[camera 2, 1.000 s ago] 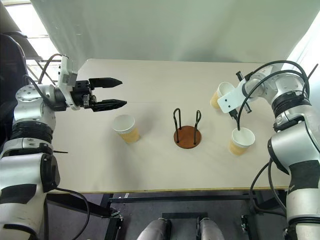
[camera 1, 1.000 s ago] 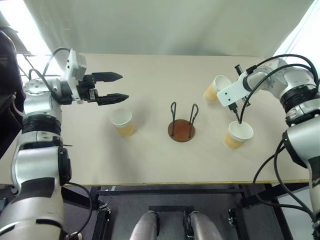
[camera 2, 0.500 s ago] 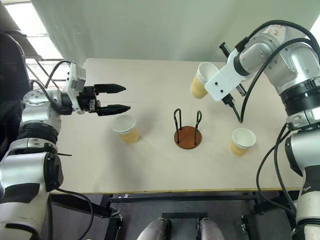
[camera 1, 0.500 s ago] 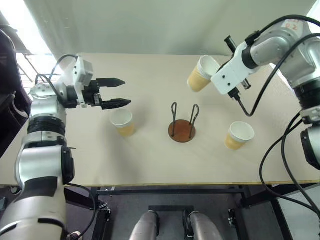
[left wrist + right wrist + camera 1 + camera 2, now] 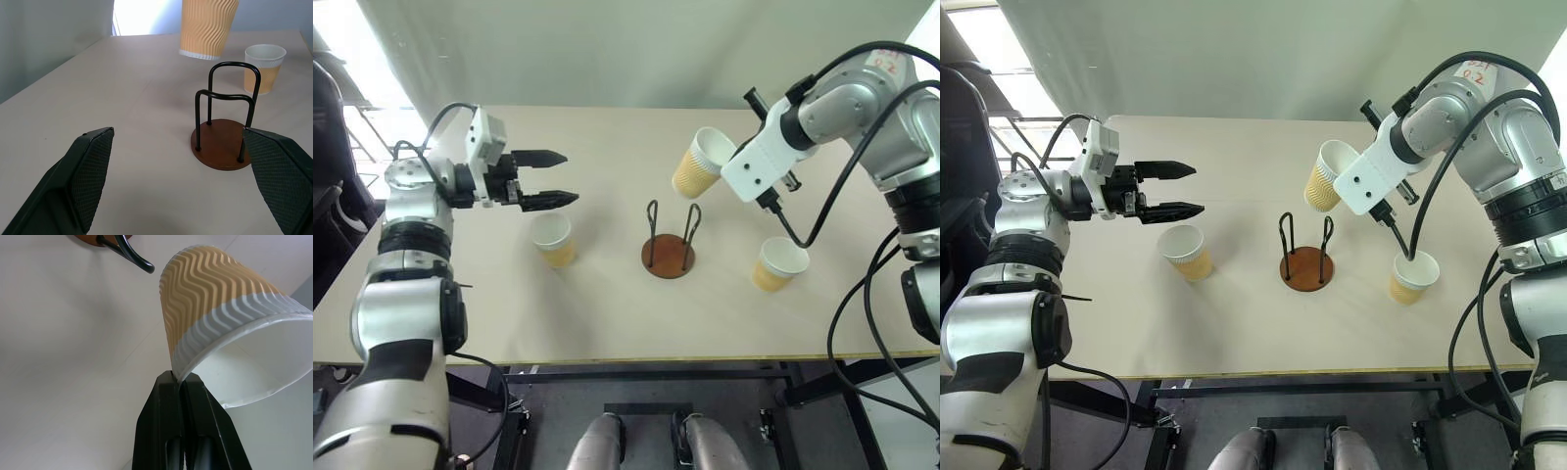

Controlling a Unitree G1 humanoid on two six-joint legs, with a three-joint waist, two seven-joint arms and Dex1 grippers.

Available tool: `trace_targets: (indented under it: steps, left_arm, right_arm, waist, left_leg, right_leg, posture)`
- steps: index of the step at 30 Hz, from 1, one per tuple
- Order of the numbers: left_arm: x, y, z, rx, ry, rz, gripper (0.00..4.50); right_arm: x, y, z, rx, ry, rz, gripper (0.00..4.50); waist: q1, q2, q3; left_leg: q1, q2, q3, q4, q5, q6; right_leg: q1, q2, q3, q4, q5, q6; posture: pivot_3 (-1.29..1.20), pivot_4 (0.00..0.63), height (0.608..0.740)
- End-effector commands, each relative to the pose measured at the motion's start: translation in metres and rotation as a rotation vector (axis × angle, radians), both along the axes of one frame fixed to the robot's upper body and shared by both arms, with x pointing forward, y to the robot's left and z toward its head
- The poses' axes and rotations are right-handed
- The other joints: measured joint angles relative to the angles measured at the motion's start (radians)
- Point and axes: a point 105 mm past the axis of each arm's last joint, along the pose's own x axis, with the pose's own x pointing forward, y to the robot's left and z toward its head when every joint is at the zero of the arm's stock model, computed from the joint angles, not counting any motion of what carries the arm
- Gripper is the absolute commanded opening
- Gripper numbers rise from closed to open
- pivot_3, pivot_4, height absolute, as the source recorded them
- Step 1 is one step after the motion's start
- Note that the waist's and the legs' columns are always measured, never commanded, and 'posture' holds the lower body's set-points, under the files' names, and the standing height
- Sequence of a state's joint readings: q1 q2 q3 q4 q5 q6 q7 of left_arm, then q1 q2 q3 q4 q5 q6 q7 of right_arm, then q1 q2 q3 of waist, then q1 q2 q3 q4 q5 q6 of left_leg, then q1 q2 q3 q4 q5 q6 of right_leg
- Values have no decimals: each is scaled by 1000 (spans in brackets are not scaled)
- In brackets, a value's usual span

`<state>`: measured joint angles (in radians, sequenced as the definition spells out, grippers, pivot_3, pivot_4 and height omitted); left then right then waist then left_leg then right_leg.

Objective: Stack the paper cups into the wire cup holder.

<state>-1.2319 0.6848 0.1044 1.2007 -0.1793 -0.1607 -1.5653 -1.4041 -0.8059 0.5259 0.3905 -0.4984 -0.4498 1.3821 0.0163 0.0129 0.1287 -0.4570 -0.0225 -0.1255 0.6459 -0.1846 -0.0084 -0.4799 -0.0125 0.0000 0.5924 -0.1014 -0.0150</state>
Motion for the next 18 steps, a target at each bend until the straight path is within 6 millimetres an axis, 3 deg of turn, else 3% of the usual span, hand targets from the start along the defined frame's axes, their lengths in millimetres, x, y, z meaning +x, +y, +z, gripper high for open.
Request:
trace_targets:
  steps: [1, 18]
  left_arm:
    - [0, -7, 19, 9, -54, -26, 4500]
    - [-1, -3, 16, 8, -54, -18, 4500]
  right_arm:
    - [-6, 6, 14, 25, -23, 37, 18]
    - [-15, 23, 0, 32, 48, 112, 18]
  waist:
    - [0, 0, 0]
    - [-2, 0, 0]
  left_leg:
    - [0, 0, 0, 0, 0, 0]
    - [0, 0, 1, 1, 1, 1]
  right_leg:
    - [0, 0, 0, 0, 0, 0]
    - [0, 0, 0, 0, 0, 0]
  posture:
    - [0, 150, 740]
    - [0, 150, 740]
